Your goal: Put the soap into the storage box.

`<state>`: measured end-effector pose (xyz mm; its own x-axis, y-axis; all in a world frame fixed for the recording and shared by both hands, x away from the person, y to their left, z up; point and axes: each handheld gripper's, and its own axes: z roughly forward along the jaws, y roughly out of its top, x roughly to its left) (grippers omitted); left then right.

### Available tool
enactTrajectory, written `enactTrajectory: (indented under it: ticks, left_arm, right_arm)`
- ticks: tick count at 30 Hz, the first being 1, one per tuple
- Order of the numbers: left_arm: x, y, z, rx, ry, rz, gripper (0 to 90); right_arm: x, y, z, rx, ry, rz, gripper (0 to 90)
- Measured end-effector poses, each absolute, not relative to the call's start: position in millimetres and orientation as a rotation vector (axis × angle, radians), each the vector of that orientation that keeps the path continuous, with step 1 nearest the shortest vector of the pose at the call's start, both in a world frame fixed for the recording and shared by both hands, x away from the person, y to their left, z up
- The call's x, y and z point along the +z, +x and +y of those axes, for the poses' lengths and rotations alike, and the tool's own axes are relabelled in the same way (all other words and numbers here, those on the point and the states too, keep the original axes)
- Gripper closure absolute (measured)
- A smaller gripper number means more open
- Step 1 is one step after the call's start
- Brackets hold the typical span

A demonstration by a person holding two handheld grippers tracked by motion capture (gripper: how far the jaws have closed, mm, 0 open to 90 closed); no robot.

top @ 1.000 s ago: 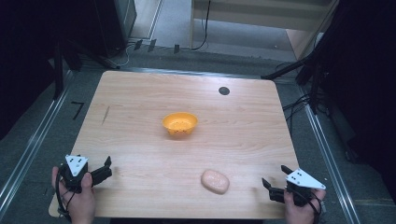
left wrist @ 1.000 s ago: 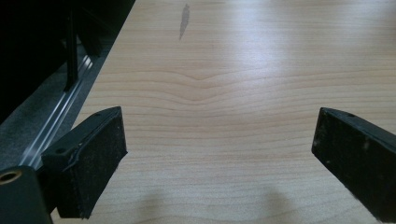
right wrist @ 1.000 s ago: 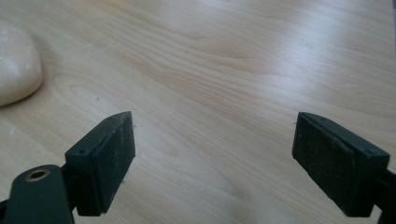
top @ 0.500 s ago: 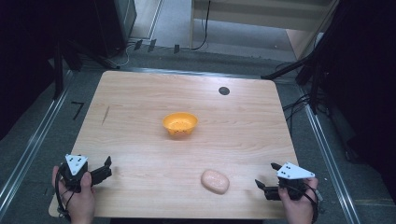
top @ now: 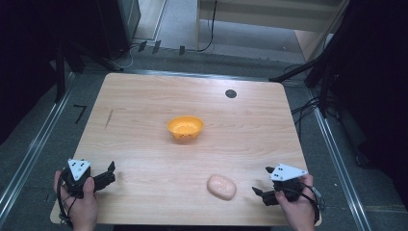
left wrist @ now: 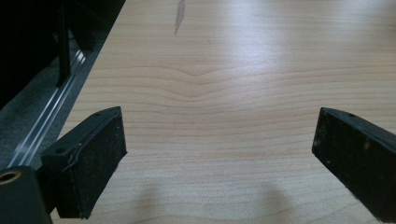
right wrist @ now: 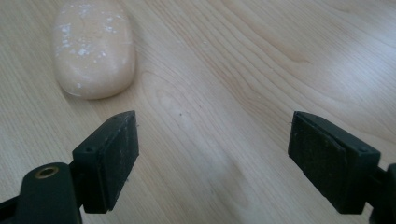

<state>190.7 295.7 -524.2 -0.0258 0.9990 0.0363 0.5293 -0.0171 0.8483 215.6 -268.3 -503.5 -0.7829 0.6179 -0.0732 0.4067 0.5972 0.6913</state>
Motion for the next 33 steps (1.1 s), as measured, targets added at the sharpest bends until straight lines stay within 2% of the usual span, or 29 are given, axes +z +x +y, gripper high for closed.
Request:
enactTrajectory:
  ticks: [33]
  left_arm:
    - [-524, 191, 295, 0.943, 1.62, 1.606, 3.3]
  right_arm:
    - [-507, 223, -206, 0.969, 0.676, 2.712, 19.8]
